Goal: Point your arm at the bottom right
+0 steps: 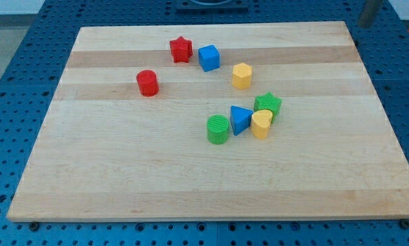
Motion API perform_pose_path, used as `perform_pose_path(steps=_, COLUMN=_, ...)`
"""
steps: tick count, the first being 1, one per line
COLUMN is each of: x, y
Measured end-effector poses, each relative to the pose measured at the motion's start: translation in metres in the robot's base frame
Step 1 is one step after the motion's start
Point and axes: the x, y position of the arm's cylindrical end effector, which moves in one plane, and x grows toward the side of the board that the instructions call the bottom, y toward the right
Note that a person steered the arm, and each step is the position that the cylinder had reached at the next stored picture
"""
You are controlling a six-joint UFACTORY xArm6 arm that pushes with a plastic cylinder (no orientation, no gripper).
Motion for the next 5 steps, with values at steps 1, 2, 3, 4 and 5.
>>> perform_pose_path(steps=1, x=0.0, y=-0.002)
perform_pose_path(steps=2, x=0.013, y=-0.027)
perform_pose_path(steps=3, x=0.046, y=-0.032)
perform_pose_path(steps=4, x=0.093, y=-0.032)
perform_pose_path(steps=5, x=0.135, y=-0.054)
